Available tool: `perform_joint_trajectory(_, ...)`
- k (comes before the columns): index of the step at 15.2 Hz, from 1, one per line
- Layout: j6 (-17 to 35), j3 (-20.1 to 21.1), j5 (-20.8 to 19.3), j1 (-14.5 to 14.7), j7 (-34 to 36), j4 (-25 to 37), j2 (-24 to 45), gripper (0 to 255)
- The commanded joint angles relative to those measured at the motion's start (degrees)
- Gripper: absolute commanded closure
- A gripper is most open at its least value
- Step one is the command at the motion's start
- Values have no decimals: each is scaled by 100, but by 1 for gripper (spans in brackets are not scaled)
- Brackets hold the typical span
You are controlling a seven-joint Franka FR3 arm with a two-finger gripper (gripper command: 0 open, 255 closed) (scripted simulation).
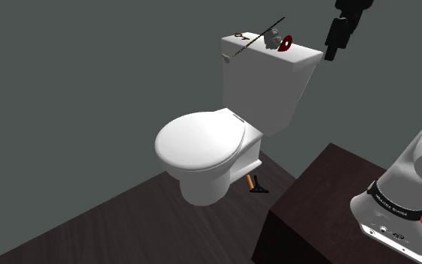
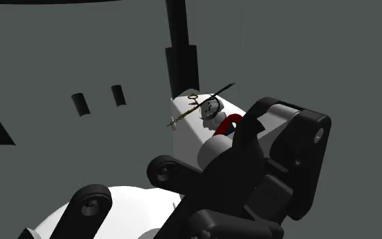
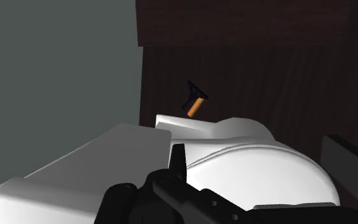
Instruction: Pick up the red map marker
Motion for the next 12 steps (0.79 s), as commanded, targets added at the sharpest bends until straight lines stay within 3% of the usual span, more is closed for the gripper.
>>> perform_joint_trajectory(1,0,0,0,0,0,0,0,0)
perform_joint_trajectory(7,2403,-611,-93,-190,-145,-1235,-416,0)
perform_joint_trajectory(12,4575,-1212,-63,-276,-363,-1973,-285,0)
